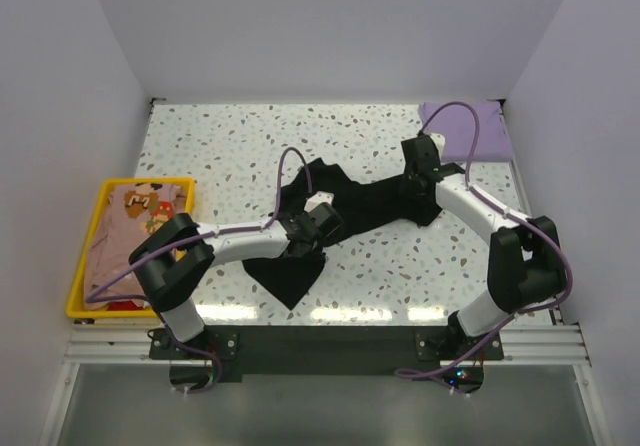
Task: Fold and stack the t-shirts
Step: Flatten the tshirt out
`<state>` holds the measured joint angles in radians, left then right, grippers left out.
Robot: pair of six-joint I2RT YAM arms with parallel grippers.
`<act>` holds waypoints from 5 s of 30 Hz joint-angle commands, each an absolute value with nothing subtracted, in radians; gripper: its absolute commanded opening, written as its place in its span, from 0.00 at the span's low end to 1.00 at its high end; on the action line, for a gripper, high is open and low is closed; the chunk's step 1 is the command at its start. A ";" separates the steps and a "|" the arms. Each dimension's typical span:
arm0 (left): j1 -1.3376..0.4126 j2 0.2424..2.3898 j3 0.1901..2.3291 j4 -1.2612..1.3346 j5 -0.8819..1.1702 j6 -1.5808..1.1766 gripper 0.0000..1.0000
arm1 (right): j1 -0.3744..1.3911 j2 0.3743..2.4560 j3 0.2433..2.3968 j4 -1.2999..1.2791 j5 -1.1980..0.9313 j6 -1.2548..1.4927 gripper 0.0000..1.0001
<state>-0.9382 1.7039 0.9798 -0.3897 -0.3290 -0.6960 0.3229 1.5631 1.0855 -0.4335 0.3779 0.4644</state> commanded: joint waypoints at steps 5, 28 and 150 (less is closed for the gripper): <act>-0.931 1.614 0.993 -0.483 -0.452 -0.710 0.00 | 0.307 1.577 1.147 -0.442 0.408 0.446 0.22; -0.651 1.101 1.186 -0.787 -0.621 -0.600 0.00 | 0.190 1.542 1.531 -0.617 0.239 0.400 0.00; -0.363 1.076 0.433 -0.420 -0.203 -1.103 0.00 | 0.089 1.341 0.703 -0.201 -0.230 0.561 0.60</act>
